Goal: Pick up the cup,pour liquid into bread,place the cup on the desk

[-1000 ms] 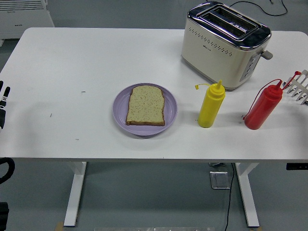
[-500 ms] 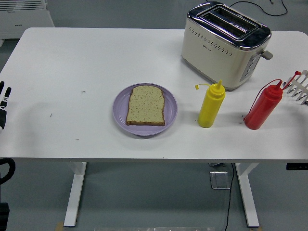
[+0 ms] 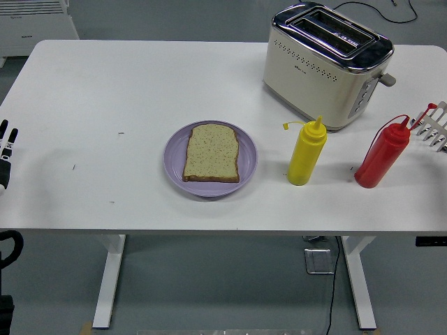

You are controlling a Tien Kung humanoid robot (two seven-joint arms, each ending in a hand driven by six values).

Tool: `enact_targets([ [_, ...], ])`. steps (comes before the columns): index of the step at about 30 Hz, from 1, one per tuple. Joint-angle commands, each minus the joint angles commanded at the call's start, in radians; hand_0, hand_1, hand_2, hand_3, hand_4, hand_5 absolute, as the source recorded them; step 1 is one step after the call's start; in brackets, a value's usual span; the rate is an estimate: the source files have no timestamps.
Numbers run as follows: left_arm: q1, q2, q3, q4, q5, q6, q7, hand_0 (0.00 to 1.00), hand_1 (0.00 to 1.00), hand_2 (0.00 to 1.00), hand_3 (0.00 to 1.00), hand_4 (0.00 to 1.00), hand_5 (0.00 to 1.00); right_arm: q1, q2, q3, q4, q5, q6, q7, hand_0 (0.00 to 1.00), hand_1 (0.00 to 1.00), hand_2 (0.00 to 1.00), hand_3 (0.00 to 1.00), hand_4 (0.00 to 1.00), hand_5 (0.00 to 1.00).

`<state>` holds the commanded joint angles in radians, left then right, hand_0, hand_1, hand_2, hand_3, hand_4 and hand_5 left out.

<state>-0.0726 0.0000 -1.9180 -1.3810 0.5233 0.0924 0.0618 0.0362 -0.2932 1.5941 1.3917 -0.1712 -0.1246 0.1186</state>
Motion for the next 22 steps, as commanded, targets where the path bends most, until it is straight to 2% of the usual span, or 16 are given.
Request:
enact_targets([
  [22, -0.004, 0.000, -0.007, 0.000, -0.001, 0.000, 0.000, 0.777, 0.730, 0.727, 0.659, 0.523, 0.925, 0.017, 0.009, -0.004, 0.002, -0.005, 0.003, 0.002, 0.747, 0.698, 0.719, 0.759, 0.604, 0.632],
])
